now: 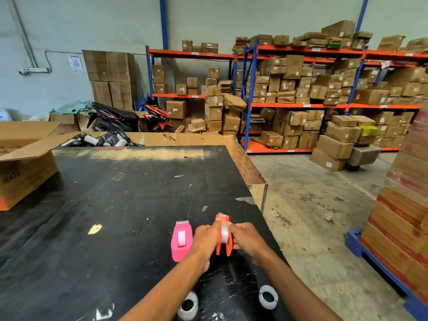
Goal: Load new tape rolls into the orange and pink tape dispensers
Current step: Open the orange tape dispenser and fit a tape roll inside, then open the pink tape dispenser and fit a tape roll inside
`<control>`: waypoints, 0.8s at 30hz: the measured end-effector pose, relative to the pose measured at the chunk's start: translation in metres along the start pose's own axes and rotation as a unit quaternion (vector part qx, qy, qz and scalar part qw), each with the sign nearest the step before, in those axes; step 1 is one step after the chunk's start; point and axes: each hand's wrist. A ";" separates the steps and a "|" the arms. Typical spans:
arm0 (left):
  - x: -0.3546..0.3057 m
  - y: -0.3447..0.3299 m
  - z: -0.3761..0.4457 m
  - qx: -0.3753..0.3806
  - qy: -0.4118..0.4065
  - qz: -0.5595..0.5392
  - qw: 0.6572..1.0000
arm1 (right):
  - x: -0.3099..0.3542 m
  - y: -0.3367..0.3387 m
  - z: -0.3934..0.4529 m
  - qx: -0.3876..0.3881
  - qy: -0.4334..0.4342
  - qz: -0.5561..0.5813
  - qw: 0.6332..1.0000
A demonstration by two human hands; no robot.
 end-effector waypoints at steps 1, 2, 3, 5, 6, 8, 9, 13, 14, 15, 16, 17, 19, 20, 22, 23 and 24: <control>0.001 -0.003 0.002 -0.006 0.003 0.006 1.000 | -0.002 -0.002 0.005 -0.004 -0.003 -0.005 1.000; -0.001 -0.004 0.001 -0.012 0.011 0.012 1.000 | -0.004 -0.003 0.009 -0.003 -0.007 -0.009 1.000; -0.003 -0.006 0.000 -0.021 0.014 0.014 1.000 | -0.006 -0.006 0.013 -0.002 -0.010 -0.011 1.000; -0.005 -0.009 0.000 -0.036 0.012 0.024 0.999 | -0.010 -0.009 0.018 -0.009 -0.007 -0.016 1.000; -0.005 -0.010 0.000 -0.042 0.011 0.033 0.999 | -0.011 -0.010 0.019 -0.010 -0.005 -0.018 1.000; -0.004 -0.009 0.003 -0.044 0.009 0.043 0.998 | -0.013 -0.012 0.022 -0.009 -0.002 -0.025 1.000; -0.004 -0.009 0.005 -0.046 0.009 0.045 0.998 | -0.014 -0.013 0.023 -0.008 -0.002 -0.029 1.000; -0.004 -0.003 0.008 -0.049 0.006 0.066 0.997 | -0.013 -0.014 0.023 0.004 0.000 -0.031 1.000; -0.004 -0.003 0.008 -0.046 0.005 0.071 0.996 | -0.013 -0.013 0.023 0.008 -0.001 -0.034 0.999; -0.005 -0.002 0.008 -0.043 0.001 0.076 0.996 | -0.012 -0.013 0.022 0.009 -0.002 -0.039 0.999; -0.006 0.000 0.007 -0.037 -0.005 0.081 0.996 | -0.010 -0.012 0.021 0.005 -0.001 -0.042 0.999; -0.007 0.002 0.007 -0.031 -0.013 0.085 0.996 | -0.009 -0.010 0.019 -0.004 0.004 -0.045 0.999; -0.011 0.010 0.005 -0.026 -0.049 0.090 0.994 | -0.001 -0.007 0.015 -0.049 0.043 -0.060 0.996; -0.015 0.018 0.002 -0.027 -0.074 0.095 0.992 | 0.005 -0.006 0.013 -0.076 0.073 -0.070 0.992; -0.020 0.039 0.001 -0.050 -0.125 0.115 0.984 | 0.024 -0.008 0.006 -0.117 0.128 -0.071 0.982; -0.022 0.051 0.002 -0.065 -0.148 0.132 0.978 | 0.033 -0.011 0.003 -0.119 0.146 -0.066 0.980; -0.021 0.063 0.004 -0.071 -0.163 0.151 0.972 | 0.042 -0.017 0.000 -0.110 0.165 -0.065 0.978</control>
Point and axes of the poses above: each hand's wrist, its own z-axis towards the middle knuckle, its own y-axis out of the back of the hand, x = y × z, and after that the axes turned 8 degrees about -x, right-handed
